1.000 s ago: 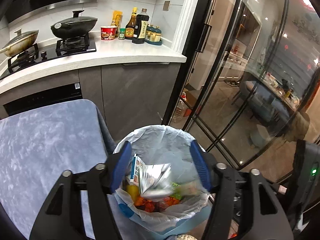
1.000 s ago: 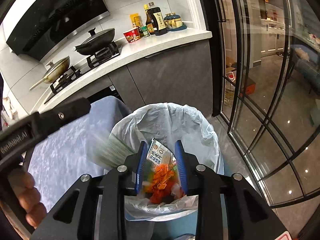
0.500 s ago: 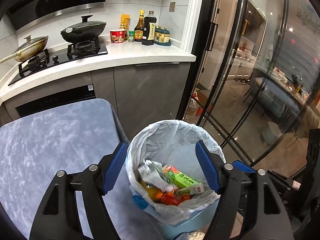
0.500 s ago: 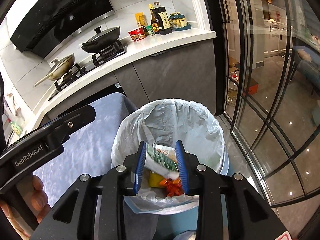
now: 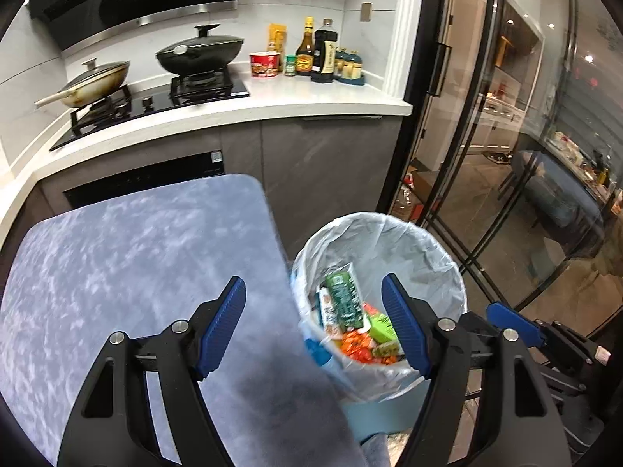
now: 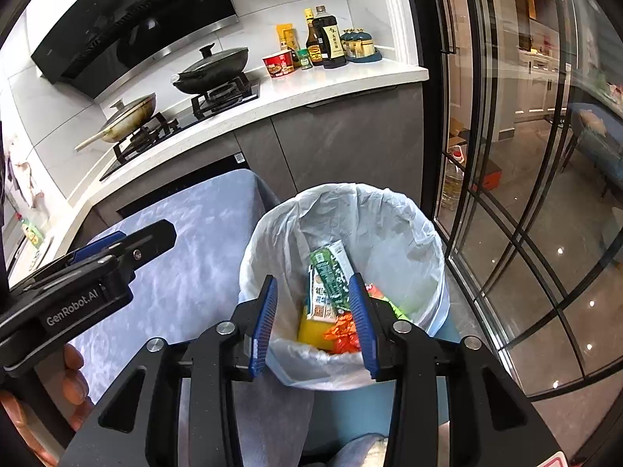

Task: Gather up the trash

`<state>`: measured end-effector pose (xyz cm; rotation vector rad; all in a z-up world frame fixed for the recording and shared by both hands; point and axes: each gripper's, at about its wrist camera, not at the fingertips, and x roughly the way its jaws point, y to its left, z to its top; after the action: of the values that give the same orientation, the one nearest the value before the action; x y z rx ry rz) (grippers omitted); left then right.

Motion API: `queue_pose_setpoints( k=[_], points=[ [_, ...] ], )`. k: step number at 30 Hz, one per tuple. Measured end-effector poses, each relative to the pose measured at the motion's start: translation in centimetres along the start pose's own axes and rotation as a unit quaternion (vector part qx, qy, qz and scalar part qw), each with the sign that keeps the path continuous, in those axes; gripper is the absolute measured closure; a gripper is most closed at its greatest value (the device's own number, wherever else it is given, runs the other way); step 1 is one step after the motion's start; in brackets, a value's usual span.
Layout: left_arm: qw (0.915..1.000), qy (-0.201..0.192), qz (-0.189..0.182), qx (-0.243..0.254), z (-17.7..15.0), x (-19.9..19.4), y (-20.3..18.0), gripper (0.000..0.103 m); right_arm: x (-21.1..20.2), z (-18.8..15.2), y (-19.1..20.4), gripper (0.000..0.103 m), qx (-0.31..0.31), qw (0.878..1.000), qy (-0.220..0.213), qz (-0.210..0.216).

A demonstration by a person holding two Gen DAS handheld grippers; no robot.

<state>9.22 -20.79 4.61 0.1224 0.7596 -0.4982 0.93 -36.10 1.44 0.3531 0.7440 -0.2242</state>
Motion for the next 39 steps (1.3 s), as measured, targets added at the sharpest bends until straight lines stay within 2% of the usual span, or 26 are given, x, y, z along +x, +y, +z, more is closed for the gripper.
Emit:
queue_pose_setpoints(
  k=[3,6,10,13,17,22,25,28,34,36,39],
  points=[
    [0.9998,0.006,0.018,0.004,-0.9,-0.6,0.3,0.033,-0.4,-0.6,0.8,0.058,-0.009,1.0,0.004,-0.008],
    [0.9995,0.014,0.027,0.002,-1.9,-1.3,0.7,0.026,-0.9,-1.4,1.3,0.054,-0.014,1.0,0.01,-0.009],
    [0.999,0.018,0.041,0.002,-3.0,-2.0,1.1,0.024,-1.4,-2.2,1.9,0.051,-0.018,1.0,0.014,-0.016],
    [0.9987,0.023,0.047,0.001,-3.9,-2.6,1.3,0.023,-1.7,-2.9,2.2,0.049,-0.016,1.0,0.019,-0.019],
    [0.9983,0.024,0.053,-0.001,-4.7,-3.3,1.5,0.019,-2.1,-3.8,2.5,0.04,-0.022,0.999,0.021,-0.034],
    [0.9979,0.031,0.055,-0.012,-5.8,-4.1,2.0,0.019,-2.9,-4.9,2.7,0.036,-0.027,0.998,0.019,-0.046],
    [0.9974,0.033,0.062,-0.014,-6.5,-4.4,2.3,0.014,-3.2,-5.4,2.8,0.031,-0.032,0.998,0.02,-0.058],
    [0.997,0.035,0.067,-0.016,-7.1,-4.7,2.6,0.013,-3.4,-5.9,3.0,0.027,-0.038,0.997,0.017,-0.065],
    [0.9954,0.045,0.084,-0.014,-8.3,-4.8,3.0,0.012,-3.8,-6.5,2.9,0.025,-0.038,0.996,0.018,-0.073],
    [0.9948,0.049,0.088,-0.015,-8.7,-4.9,3.2,0.012,-3.7,-6.7,2.8,0.019,-0.038,0.996,0.021,-0.073],
    [0.9942,0.051,0.092,-0.018,-9.2,-4.9,3.3,0.012,-3.8,-7.1,2.8,0.019,-0.04,0.996,0.021,-0.078]
  ],
)
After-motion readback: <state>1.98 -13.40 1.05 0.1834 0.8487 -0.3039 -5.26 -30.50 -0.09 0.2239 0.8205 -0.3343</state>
